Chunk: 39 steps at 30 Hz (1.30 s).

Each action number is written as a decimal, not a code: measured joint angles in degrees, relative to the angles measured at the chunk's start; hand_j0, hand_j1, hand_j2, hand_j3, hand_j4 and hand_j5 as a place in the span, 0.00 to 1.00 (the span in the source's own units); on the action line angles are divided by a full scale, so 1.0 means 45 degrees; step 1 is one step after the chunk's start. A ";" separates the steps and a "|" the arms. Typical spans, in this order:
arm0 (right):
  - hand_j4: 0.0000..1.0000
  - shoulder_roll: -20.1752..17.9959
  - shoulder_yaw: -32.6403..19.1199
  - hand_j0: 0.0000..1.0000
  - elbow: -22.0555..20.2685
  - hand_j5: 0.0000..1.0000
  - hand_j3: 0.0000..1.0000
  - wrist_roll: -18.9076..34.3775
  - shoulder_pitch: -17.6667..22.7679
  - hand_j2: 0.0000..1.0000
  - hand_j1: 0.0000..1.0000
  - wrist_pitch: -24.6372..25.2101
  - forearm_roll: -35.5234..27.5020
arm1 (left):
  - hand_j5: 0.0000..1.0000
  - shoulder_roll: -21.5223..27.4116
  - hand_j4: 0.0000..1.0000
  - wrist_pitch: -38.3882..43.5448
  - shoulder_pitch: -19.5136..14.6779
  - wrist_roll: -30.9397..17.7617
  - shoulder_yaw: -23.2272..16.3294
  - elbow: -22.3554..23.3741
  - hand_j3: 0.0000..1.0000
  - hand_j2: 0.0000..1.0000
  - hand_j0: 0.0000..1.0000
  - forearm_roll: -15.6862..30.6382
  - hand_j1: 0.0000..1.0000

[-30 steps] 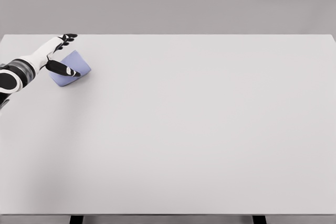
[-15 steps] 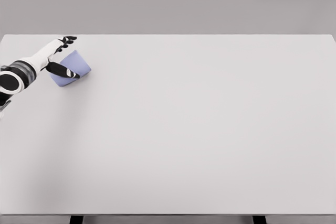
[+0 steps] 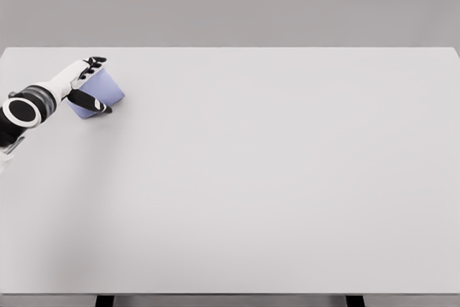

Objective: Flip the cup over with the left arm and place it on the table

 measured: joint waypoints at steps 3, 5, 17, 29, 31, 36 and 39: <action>1.00 0.0000 0.0000 1.00 0.0000 1.00 1.00 0.0000 0.0000 1.00 1.00 0.0000 0.0000 | 1.00 -0.0035 1.00 0.0008 0.0000 0.0002 0.0008 0.0088 1.00 1.00 1.00 -0.0009 1.00; 1.00 0.0000 0.0001 1.00 0.0000 1.00 1.00 0.0002 0.0000 1.00 1.00 0.0000 0.0000 | 1.00 -0.0053 1.00 0.0012 0.0000 0.0002 0.0008 0.0143 1.00 1.00 1.00 -0.0013 1.00; 1.00 0.0000 0.0001 1.00 0.0000 1.00 1.00 0.0005 0.0000 1.00 1.00 0.0000 0.0000 | 0.96 -0.0278 0.96 -0.0003 0.0000 0.0008 -0.0006 0.0259 0.96 0.96 0.96 -0.0013 0.96; 1.00 0.0000 0.0000 1.00 0.0000 1.00 1.00 0.0002 0.0000 1.00 1.00 0.0000 0.0000 | 0.66 -0.0309 0.66 -0.0058 0.0019 0.0015 -0.0029 0.0223 0.66 0.66 0.66 -0.0081 0.66; 1.00 0.0000 0.0001 1.00 -0.0001 1.00 1.00 0.0003 0.0000 1.00 1.00 0.0000 0.0000 | 0.66 -0.0308 0.66 -0.0079 0.0020 0.0011 -0.0032 0.0233 0.66 0.66 0.66 -0.0074 0.66; 1.00 0.0000 0.0000 1.00 0.0000 1.00 1.00 0.0005 0.0000 1.00 1.00 0.0000 0.0000 | 0.66 -0.0269 0.66 -0.0129 0.0039 0.0020 0.0001 0.0205 0.66 0.66 0.66 0.0046 0.66; 1.00 0.0000 0.0002 1.00 0.0000 1.00 1.00 0.0002 0.0000 1.00 1.00 0.0000 0.0000 | 0.65 -0.0232 0.65 -0.0453 0.0078 0.0027 0.0098 0.0112 0.65 0.65 0.65 0.0070 0.65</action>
